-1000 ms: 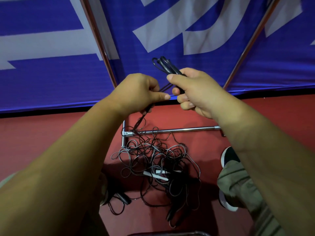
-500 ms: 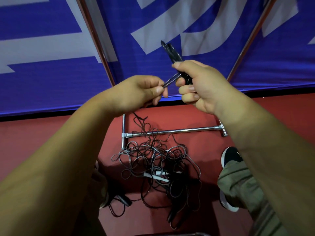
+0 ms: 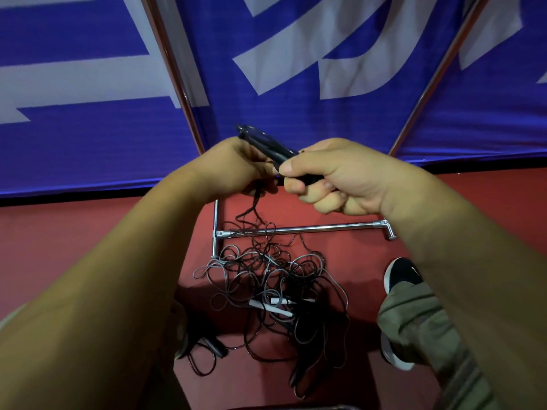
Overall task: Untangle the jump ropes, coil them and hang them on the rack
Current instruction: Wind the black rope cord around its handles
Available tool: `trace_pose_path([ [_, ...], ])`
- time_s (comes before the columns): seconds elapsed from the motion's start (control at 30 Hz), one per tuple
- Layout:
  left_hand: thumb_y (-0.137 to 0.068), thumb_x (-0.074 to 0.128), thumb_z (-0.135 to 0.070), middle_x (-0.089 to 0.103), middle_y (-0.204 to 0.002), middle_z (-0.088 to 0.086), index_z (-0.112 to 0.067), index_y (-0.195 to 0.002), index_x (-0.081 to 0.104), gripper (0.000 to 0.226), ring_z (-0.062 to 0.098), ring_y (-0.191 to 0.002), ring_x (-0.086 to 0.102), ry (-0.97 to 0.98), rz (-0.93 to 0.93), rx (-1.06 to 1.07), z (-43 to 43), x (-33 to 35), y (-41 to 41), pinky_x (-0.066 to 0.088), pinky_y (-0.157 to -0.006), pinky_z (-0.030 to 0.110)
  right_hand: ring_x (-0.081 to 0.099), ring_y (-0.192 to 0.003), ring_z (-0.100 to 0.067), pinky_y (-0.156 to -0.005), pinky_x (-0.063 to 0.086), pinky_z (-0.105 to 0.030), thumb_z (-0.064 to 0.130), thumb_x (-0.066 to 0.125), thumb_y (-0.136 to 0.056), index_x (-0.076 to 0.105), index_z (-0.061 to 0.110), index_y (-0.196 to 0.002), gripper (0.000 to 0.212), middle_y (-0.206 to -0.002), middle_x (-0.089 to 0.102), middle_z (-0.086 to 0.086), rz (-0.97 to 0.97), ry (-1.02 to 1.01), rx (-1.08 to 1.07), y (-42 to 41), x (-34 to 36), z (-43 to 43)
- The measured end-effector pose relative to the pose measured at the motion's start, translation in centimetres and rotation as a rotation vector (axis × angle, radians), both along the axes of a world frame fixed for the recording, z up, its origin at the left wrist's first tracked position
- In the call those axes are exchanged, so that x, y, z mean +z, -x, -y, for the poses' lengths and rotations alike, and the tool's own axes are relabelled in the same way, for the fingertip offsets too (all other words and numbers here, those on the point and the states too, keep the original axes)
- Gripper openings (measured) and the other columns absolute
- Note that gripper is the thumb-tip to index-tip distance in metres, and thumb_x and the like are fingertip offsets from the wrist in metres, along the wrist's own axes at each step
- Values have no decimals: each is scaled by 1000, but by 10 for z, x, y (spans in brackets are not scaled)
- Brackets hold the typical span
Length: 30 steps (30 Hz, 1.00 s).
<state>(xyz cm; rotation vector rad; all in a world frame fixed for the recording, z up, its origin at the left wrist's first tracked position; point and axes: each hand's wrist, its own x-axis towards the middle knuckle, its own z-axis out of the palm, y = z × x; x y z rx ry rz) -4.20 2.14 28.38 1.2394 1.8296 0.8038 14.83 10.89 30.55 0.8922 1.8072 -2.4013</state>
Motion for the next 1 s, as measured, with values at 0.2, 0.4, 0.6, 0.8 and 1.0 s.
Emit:
trace_pose_path([
  [0.2,-96,69,0,75,-110,26,0,-108,74,13,33,-97,72,-176,246,-85,1,-1,15,59,-90,41,25,-38,1,-37,9,-16,3,47,-104,50,3,-80,25,-54,54,4,121,40,249,-10,9,5],
  [0.4,-80,80,2,77,-103,22,-15,-89,81,20,28,-98,73,-206,272,-109,-2,6,11,59,-97,40,28,-44,-6,-36,17,-13,-2,59,-99,58,3,-100,6,-90,65,-17,249,32,320,-9,-2,7],
  [0.6,-83,84,0,79,-98,6,-12,-99,83,20,22,-97,75,-160,22,-239,-3,17,9,59,-94,34,30,-48,-8,-36,21,-16,-2,61,-98,55,1,-102,8,-89,74,-16,352,-107,216,-3,-27,3],
  [0.8,-90,81,-9,79,-95,-4,-25,-112,82,27,4,-83,71,-16,-80,-299,3,24,10,55,-77,17,42,-49,-13,-42,35,-24,2,61,-93,58,5,-101,9,-77,67,-9,372,-374,24,2,-43,-8],
  [1.0,-87,86,-27,78,-80,-10,-27,-101,77,17,2,-70,73,94,-430,-272,4,18,8,57,-73,26,67,-63,-17,-68,61,-43,18,65,-92,67,10,-85,11,-72,74,-4,339,-636,-114,11,-46,-11],
])
